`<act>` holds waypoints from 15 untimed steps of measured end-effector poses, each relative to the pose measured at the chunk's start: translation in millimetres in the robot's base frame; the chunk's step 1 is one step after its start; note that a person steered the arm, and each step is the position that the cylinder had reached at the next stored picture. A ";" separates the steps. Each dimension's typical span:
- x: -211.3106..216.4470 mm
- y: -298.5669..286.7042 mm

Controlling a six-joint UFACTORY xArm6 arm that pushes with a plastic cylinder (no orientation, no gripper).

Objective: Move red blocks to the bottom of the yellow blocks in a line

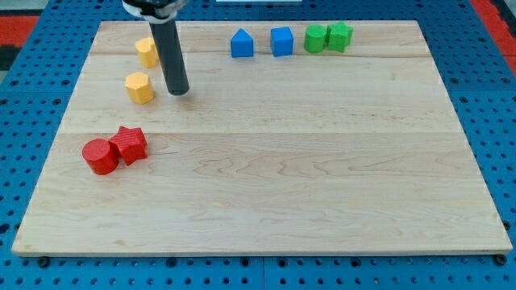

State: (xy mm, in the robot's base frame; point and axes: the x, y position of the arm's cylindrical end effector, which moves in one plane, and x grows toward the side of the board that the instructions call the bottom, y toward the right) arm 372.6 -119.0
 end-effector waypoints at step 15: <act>138.9 -152.2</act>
State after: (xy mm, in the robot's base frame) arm 511.5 -271.3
